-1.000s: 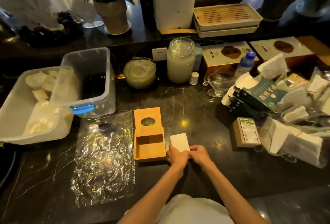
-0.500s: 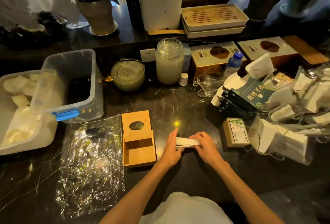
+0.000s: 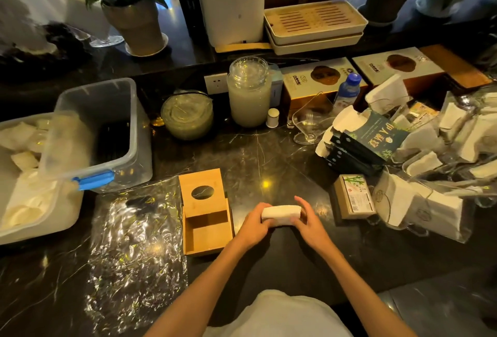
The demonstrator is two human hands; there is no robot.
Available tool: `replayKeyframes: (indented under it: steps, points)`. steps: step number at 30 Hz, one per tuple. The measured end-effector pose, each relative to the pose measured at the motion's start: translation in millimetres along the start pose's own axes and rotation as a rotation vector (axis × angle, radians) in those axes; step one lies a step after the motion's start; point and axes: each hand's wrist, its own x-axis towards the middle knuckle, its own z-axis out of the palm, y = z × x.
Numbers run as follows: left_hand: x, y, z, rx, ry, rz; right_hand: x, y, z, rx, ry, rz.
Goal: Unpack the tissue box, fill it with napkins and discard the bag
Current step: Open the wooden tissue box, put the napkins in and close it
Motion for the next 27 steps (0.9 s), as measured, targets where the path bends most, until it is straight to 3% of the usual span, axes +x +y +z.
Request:
replayKeyframes:
  steps: [5,7,11,16,20,22,25,27]
  points:
    - [-7.6,13.2,-21.7,-0.411,-0.098,-0.279,6.2,-17.7,-27.8,0.256,-0.203,0.243]
    - [-10.9,18.4,-23.0,-0.468,-0.116,-0.318,7.1,-18.7,-31.1,0.266,-0.229,0.292]
    - [-18.8,27.9,-28.9,-0.236,-0.162,-0.196,9.6,-25.7,-39.3,0.143,-0.372,0.28]
    - [-29.8,41.4,-49.8,0.008,-0.284,-0.055,23.9,-72.7,-24.3,-0.276,-0.742,0.148]
    - [-43.0,41.9,-73.6,-0.045,-0.176,-0.101,35.2,-90.7,-1.1,-0.508,-0.808,0.078]
    - [-55.0,33.1,-86.7,-0.045,0.03,-0.075,35.6,-79.2,4.0,-0.31,-0.776,0.178]
    - [-79.4,3.9,-109.1,0.074,0.525,-0.005,23.9,-44.4,22.3,0.503,-0.657,0.45]
    - [-92.4,-16.7,-119.7,0.046,0.65,-0.097,10.7,-19.7,39.2,0.953,-0.484,0.6]
